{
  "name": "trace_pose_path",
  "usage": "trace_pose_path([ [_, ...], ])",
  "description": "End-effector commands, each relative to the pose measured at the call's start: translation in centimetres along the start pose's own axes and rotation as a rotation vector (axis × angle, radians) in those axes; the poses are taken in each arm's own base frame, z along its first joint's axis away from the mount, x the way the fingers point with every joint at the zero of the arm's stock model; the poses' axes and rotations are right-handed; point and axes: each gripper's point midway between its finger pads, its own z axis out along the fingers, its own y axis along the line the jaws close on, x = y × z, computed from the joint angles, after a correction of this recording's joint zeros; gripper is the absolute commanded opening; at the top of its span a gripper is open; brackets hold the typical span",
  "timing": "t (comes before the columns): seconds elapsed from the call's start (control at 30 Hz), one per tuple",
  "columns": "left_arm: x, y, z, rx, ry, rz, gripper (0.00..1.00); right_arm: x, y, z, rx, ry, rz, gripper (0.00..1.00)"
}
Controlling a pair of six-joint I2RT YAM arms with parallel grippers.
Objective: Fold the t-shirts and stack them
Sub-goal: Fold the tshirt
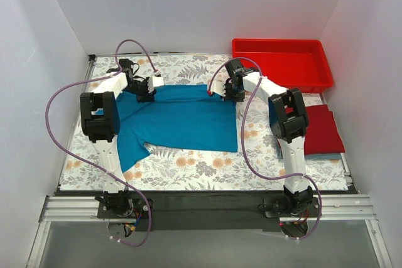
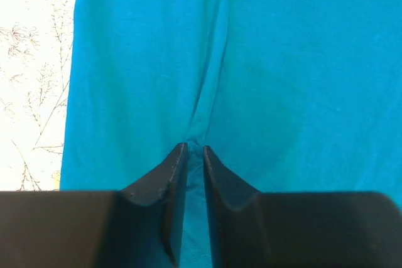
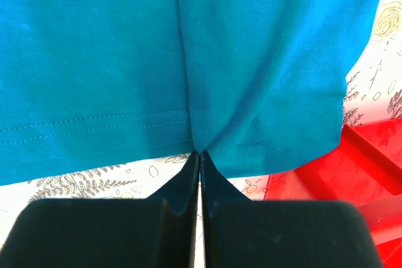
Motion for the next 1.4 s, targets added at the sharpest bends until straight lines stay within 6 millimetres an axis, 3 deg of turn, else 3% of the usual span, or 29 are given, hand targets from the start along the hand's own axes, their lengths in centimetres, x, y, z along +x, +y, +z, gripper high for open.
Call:
trace_pose_path([
  [0.0, -0.4, 0.5, -0.1, -0.007, -0.001, 0.056, 0.12, 0.0, -1.2, -0.8, 0.015, 0.007, -0.062, 0.01],
  [0.1, -0.3, 0.4, -0.2, 0.002, 0.001, 0.06, 0.04, -0.2, -1.4, -1.1, 0.021, -0.002, -0.065, 0.01],
  [0.23, 0.1, 0.2, -0.1, 0.015, 0.019, 0.073, 0.01, -0.7, -1.7, -1.5, 0.029, -0.02, -0.063, 0.01],
  [0.3, 0.3, 0.1, 0.0, 0.017, 0.024, 0.076, 0.13, -0.8, -1.8, -1.5, 0.034, -0.025, -0.065, 0.01],
  [0.4, 0.6, 0.3, 0.1, 0.01, 0.035, 0.067, 0.22, -0.7, -1.8, -1.6, 0.032, -0.022, -0.067, 0.01],
  [0.73, 0.9, -0.3, -0.1, 0.024, 0.049, 0.086, 0.29, -0.8, -1.9, -1.7, 0.035, -0.022, -0.082, 0.01],
  [0.77, 0.9, -0.3, 0.0, 0.026, 0.051, 0.088, 0.29, -0.7, -1.9, -1.6, 0.034, -0.02, -0.082, 0.01],
  [0.93, 0.9, -0.1, -0.1, 0.031, 0.056, 0.089, 0.0, -1.0, -2.3, -2.1, 0.046, -0.028, -0.088, 0.01],
  [1.37, -0.8, 1.6, -3.1, -0.052, 0.055, 0.147, 0.0, -2.3, -1.4, -3.8, 0.047, -0.056, -0.101, 0.01],
])
